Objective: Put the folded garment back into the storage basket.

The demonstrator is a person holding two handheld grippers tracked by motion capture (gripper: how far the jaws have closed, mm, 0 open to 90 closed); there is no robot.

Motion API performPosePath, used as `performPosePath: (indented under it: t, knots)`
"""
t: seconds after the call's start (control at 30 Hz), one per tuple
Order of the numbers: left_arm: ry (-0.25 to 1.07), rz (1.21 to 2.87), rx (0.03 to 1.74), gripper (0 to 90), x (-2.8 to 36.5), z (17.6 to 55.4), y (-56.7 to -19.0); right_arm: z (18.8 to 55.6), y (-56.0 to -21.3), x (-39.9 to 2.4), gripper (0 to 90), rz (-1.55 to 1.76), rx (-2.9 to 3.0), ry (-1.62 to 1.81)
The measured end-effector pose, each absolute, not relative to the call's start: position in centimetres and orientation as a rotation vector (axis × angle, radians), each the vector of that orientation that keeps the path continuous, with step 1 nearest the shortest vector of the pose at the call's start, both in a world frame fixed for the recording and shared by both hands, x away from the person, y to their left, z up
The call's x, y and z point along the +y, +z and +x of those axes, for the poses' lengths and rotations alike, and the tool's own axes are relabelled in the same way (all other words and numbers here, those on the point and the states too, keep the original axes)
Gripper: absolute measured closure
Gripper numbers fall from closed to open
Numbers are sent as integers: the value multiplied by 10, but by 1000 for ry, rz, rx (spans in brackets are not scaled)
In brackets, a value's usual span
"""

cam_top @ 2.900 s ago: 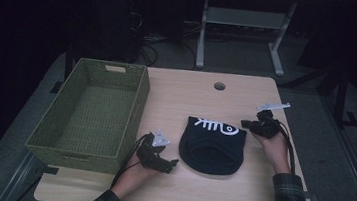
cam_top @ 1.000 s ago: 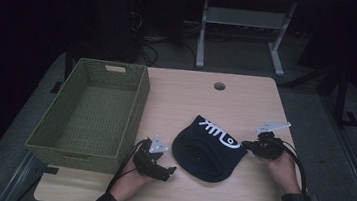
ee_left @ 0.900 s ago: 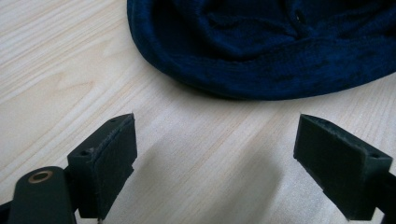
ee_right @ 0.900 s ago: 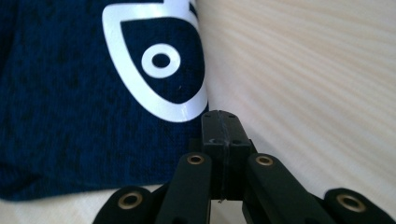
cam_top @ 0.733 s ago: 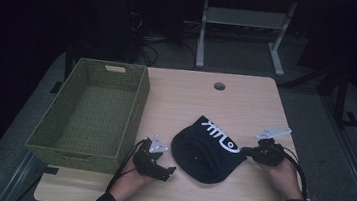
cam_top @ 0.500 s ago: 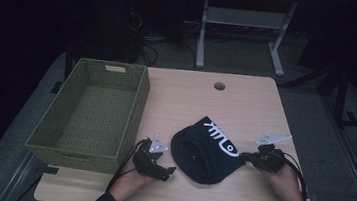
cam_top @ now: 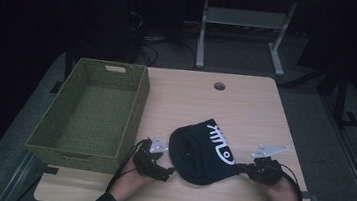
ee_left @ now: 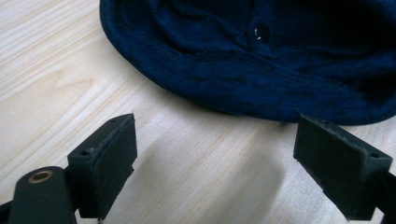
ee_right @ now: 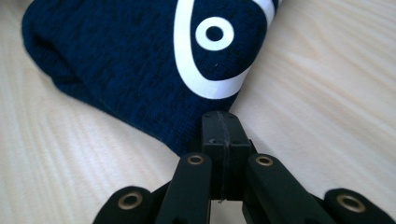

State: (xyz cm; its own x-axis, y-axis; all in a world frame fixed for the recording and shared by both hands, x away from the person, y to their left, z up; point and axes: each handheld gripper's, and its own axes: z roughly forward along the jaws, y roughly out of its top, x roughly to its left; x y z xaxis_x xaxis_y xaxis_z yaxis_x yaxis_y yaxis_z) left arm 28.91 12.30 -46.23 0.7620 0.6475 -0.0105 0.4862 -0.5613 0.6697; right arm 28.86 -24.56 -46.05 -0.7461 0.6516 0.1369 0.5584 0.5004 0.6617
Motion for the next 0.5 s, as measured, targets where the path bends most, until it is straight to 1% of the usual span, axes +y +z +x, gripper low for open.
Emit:
performPosePath:
  t: [0.2,0.37,0.4,0.43,0.5]
  knots:
    - [311,2279,845,126,123,289,-462,282,-461,-241,900,1036,2610,1086]
    - [306,2279,842,127,123,290,-462,283,-458,-247,898,1083,2536,1104]
    - [306,2279,842,127,123,290,-461,283,-458,-249,883,1100,2513,1105]
    - [304,2278,841,128,123,290,-461,284,-458,-251,831,1098,2488,1105]
    - [303,2281,840,129,123,290,-461,284,-459,-256,793,1150,2437,1118]
